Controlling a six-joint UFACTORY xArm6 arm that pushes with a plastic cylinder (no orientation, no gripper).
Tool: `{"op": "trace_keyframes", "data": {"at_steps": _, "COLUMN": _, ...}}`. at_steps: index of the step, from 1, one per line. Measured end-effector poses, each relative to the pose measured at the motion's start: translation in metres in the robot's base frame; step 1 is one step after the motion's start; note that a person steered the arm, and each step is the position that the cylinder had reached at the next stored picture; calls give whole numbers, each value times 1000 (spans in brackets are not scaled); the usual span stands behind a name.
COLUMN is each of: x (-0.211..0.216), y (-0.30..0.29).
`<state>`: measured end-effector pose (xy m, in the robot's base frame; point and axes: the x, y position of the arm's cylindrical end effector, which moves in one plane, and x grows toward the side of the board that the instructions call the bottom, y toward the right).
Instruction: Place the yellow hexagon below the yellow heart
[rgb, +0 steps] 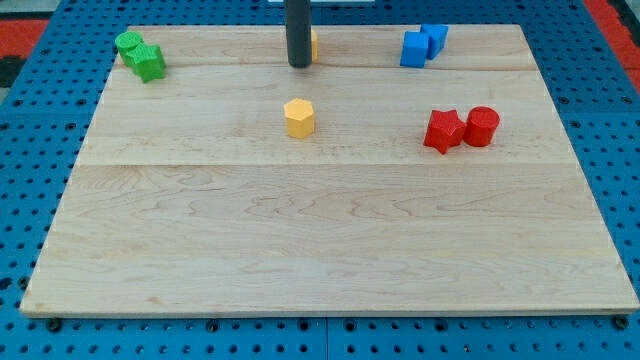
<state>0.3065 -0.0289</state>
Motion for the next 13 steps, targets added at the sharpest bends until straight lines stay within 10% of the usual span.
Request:
{"op": "trace_keyframes", "data": {"at_steps": 2, "x": 150, "y": 48}}
{"op": "trace_keyframes", "data": {"at_steps": 4, "x": 56, "y": 16}}
{"op": "trace_keyframes", "data": {"at_steps": 7, "x": 26, "y": -52}}
{"op": "trace_keyframes", "data": {"at_steps": 13, "x": 3, "y": 45}}
